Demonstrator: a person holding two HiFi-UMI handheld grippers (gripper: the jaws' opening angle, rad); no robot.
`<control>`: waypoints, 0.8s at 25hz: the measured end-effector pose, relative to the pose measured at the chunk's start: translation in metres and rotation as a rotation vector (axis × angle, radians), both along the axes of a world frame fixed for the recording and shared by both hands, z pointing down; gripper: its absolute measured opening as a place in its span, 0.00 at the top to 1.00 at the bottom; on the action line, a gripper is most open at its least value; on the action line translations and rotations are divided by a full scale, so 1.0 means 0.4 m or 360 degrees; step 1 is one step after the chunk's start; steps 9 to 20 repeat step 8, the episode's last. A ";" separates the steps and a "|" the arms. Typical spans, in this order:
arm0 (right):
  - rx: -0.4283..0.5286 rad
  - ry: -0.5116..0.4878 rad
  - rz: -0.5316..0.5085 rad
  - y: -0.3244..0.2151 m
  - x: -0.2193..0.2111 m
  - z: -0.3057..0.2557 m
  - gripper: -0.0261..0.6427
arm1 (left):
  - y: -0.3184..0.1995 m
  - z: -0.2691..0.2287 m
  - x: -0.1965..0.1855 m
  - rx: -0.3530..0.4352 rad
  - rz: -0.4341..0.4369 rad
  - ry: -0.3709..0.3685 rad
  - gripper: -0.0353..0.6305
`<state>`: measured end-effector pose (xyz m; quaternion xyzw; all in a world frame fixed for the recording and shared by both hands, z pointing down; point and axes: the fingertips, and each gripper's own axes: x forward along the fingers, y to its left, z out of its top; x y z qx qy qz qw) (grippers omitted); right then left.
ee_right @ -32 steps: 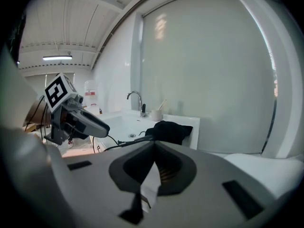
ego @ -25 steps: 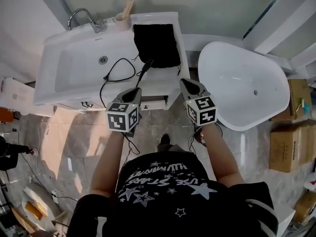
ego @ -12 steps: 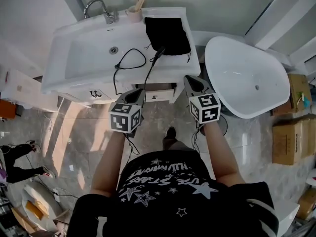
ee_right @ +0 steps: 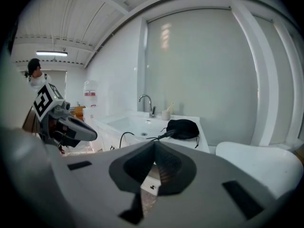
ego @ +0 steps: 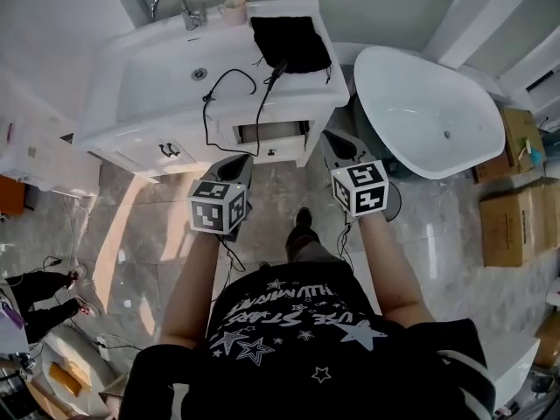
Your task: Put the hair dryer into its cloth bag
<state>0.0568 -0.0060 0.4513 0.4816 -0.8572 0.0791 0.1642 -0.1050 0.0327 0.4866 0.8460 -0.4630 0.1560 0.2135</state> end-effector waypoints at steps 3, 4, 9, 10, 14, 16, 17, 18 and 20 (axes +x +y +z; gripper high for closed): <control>0.0013 0.0000 0.0011 0.056 -0.007 -0.007 0.95 | 0.047 -0.006 -0.010 0.0012 0.0006 0.0009 0.93; 0.0016 -0.0003 0.0015 0.074 -0.009 -0.010 0.95 | 0.063 -0.008 -0.013 0.0016 0.0006 0.0008 0.93; 0.0027 -0.0017 0.0019 0.149 -0.017 -0.019 0.95 | 0.127 -0.017 -0.022 0.0028 0.0007 0.0009 0.93; 0.0027 -0.0017 0.0019 0.149 -0.017 -0.019 0.95 | 0.127 -0.017 -0.022 0.0028 0.0007 0.0009 0.93; 0.0027 -0.0017 0.0019 0.149 -0.017 -0.019 0.95 | 0.127 -0.017 -0.022 0.0028 0.0007 0.0009 0.93; 0.0027 -0.0017 0.0019 0.149 -0.017 -0.019 0.95 | 0.127 -0.017 -0.022 0.0028 0.0007 0.0009 0.93; 0.0027 -0.0017 0.0019 0.149 -0.017 -0.019 0.95 | 0.127 -0.017 -0.022 0.0028 0.0007 0.0009 0.93; 0.0027 -0.0017 0.0019 0.149 -0.017 -0.019 0.95 | 0.127 -0.017 -0.022 0.0028 0.0007 0.0009 0.93; 0.0027 -0.0017 0.0019 0.149 -0.017 -0.019 0.95 | 0.127 -0.017 -0.022 0.0028 0.0007 0.0009 0.93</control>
